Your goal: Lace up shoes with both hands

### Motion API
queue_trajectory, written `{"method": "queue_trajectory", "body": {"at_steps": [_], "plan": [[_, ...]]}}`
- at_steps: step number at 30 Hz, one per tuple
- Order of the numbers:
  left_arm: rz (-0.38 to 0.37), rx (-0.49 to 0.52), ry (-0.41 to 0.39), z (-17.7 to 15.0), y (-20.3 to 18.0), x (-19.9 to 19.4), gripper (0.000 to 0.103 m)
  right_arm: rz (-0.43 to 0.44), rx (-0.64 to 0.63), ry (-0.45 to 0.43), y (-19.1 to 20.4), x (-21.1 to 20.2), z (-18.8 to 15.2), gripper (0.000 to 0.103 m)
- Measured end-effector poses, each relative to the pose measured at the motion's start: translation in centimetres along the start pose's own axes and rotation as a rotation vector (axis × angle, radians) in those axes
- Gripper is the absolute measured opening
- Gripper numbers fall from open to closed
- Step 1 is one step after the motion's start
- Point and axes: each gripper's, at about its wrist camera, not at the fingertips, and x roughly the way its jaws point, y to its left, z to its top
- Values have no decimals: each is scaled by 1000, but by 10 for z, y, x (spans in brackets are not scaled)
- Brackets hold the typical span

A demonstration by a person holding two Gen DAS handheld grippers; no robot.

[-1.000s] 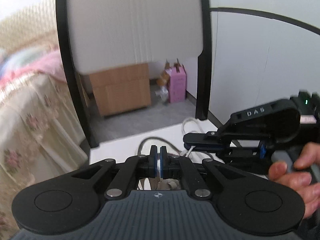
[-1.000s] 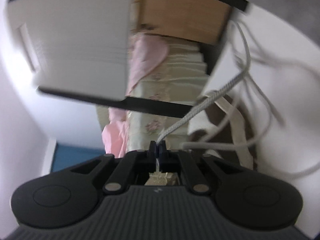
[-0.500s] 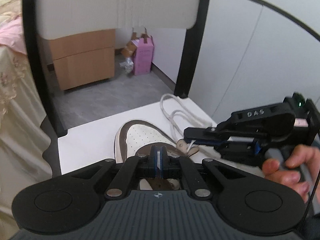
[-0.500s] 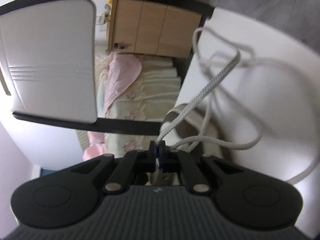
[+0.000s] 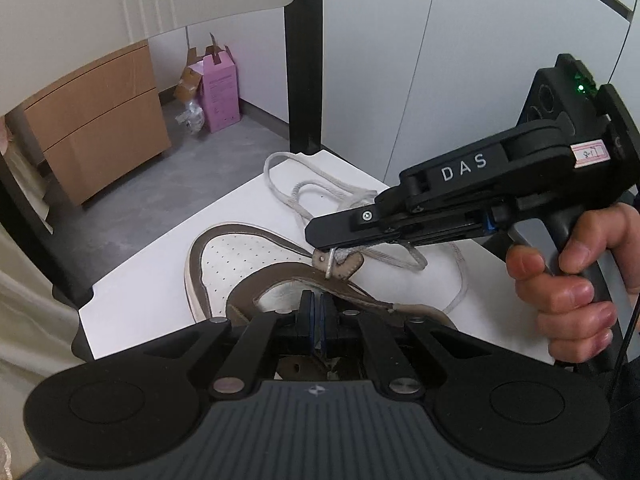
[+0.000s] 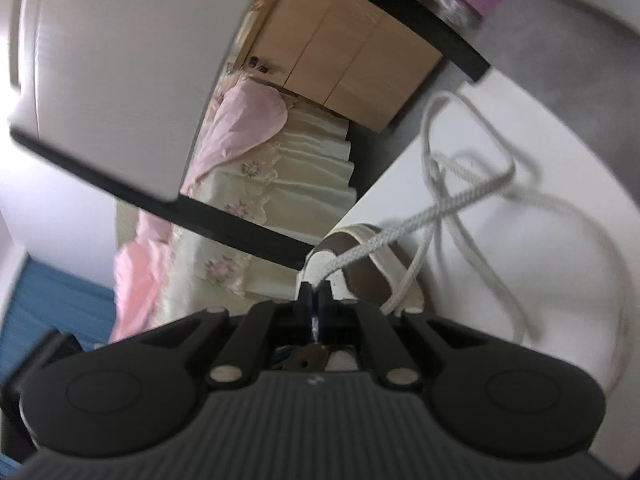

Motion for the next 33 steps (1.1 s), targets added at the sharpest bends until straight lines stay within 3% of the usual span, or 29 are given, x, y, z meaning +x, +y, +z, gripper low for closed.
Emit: {"method": "queue_trajectory", "body": {"at_steps": [7,15,33], "plan": [[18,32,-2,-2,-4,1,5,9,-1,15,-3,2,2,4],[32,41,-8,-3,-8,4,8,60,150,29,-18,-1,3,3],[80,82,-22,-5,-17,4,15,-22,-102,32,13,3,-2,3]]}}
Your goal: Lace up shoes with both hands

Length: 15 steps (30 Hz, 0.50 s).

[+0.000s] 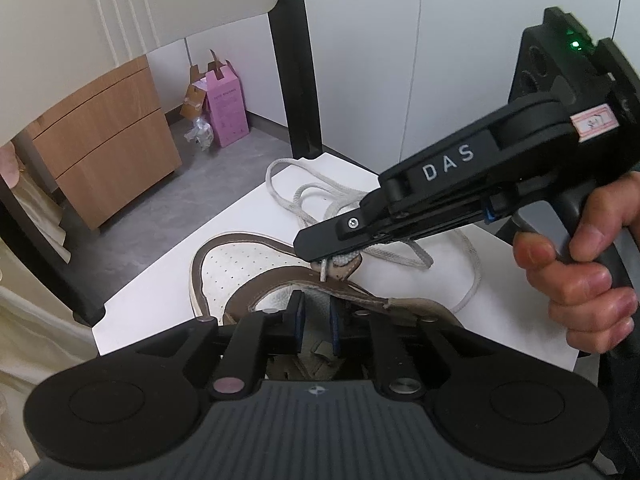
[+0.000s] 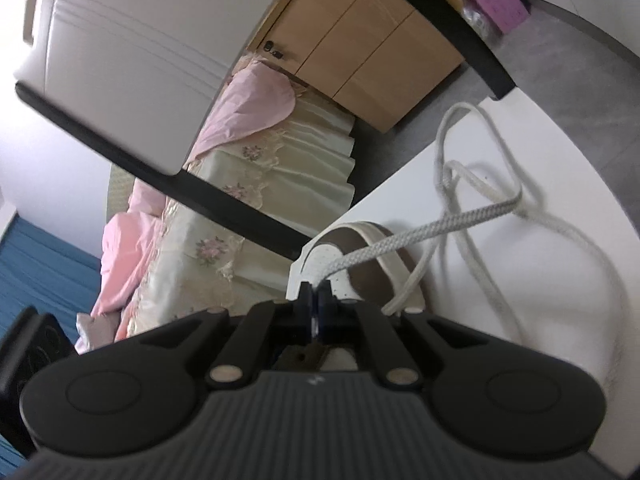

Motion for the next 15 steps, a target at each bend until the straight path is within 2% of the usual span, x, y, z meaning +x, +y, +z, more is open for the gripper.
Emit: {"method": "queue_trajectory", "body": {"at_steps": [10,15], "plan": [[59,14,-18,-5,-11,5,15,-87,-179,54,22,8,-5,3],[73,18,-38,-8,-15,3,15,-69,-40,133,12,9,11,4]]}}
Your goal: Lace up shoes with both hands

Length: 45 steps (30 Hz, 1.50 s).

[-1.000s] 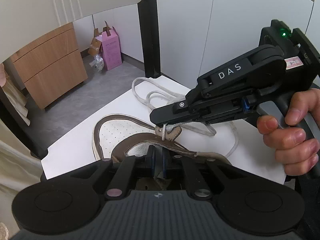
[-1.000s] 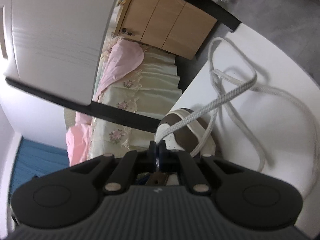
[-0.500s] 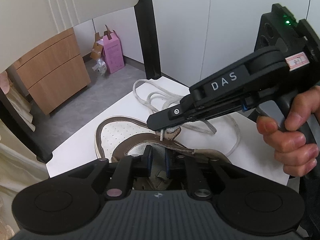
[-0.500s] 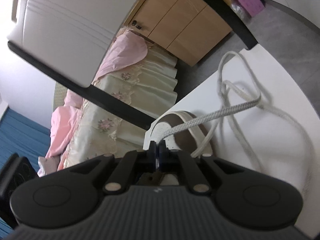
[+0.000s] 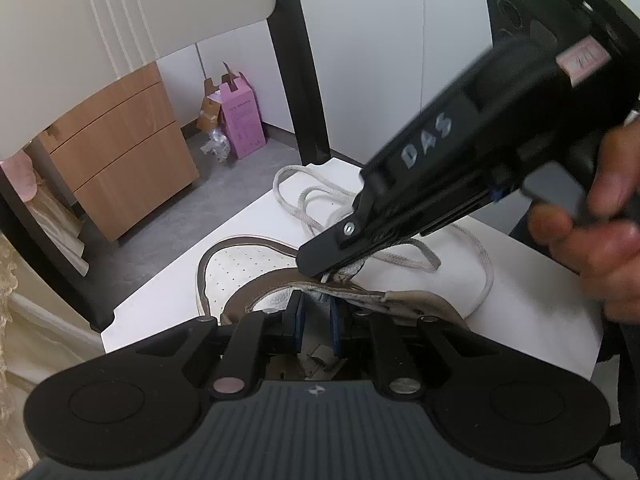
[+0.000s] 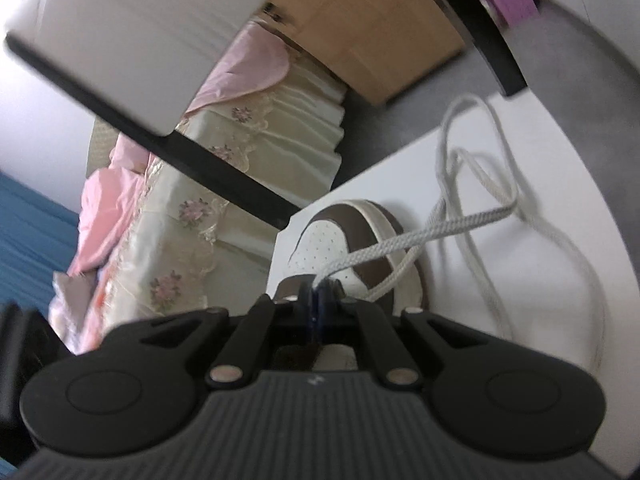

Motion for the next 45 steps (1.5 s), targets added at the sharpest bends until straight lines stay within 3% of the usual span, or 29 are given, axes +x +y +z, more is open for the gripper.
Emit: {"method": "queue_trajectory", "body": {"at_steps": [2,6,11,14,15,18,20,22,24,27,35,37,40,45], "plan": [[3,-5,-9,-2,0,-1,16,4,17,22,1,-3,4,6],[0,-10,-35,-5,1,-2,16,22,6,69,13,-18,7,32],[14,-6,-53,-10,3,-10,17,-36,-117,160,31,-32,13,34],[39,-50,-68,-14,7,-18,22,-77,-337,207,56,-35,20,34],[55,-80,-80,-17,10,-24,28,-101,-453,228,68,-32,23,34],[65,-214,-133,-27,20,-40,29,-163,-787,298,104,-20,31,34],[64,-290,-163,-32,23,-50,33,-182,-960,372,124,-6,35,34],[107,-337,-177,-33,22,-64,59,-175,-1099,435,141,9,39,34],[153,-391,-197,-35,23,-78,64,-162,-1228,535,154,25,37,34],[134,-465,-204,-44,26,-92,65,-150,-1428,685,159,48,25,33],[125,-501,-108,-51,31,-73,63,-113,-1546,886,160,77,19,22],[113,-489,-92,-54,30,-68,53,-124,-1571,918,160,82,15,15],[88,-482,-64,-57,30,-57,48,-126,-1600,956,157,85,12,9],[76,-447,-84,-58,29,-54,47,-146,-1640,996,156,89,7,4]]}}
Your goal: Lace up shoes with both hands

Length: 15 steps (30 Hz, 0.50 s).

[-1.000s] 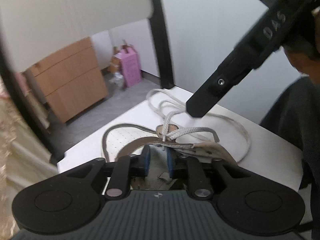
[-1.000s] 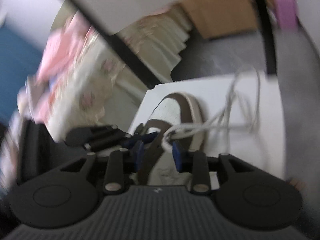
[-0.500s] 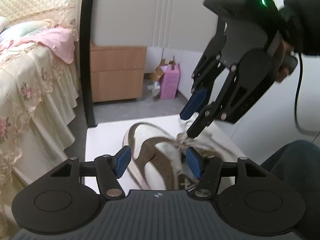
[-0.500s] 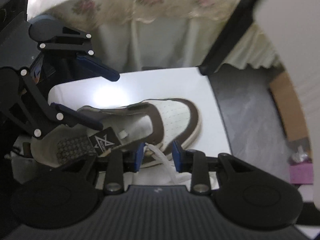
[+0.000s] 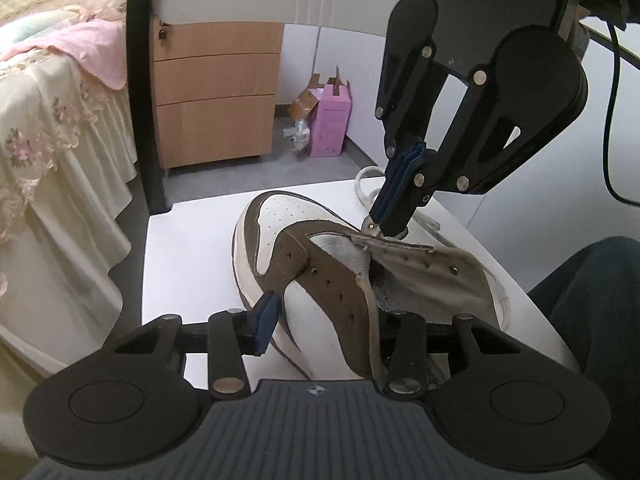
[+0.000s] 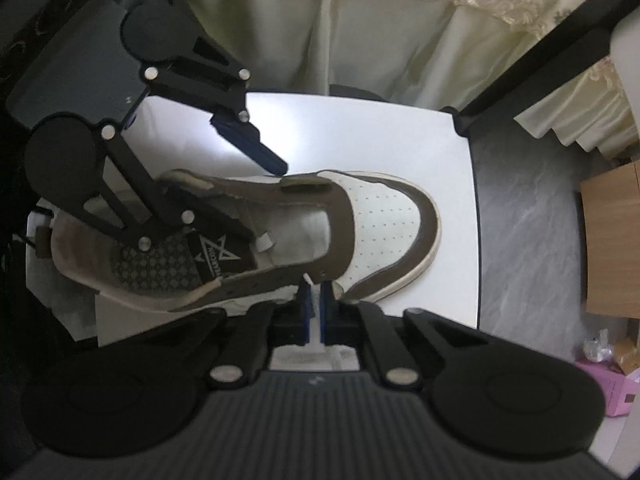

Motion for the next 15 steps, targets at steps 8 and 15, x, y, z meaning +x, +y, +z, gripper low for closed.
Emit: {"method": "queue_trajectory", "body": {"at_steps": [8,15], "plan": [[-68,33,-9,4,5,13,46,-18,-34,40,10,5,6,2],[-60,49,-12,4,4,18,46,22,-4,76,2,-3,7,6]]}}
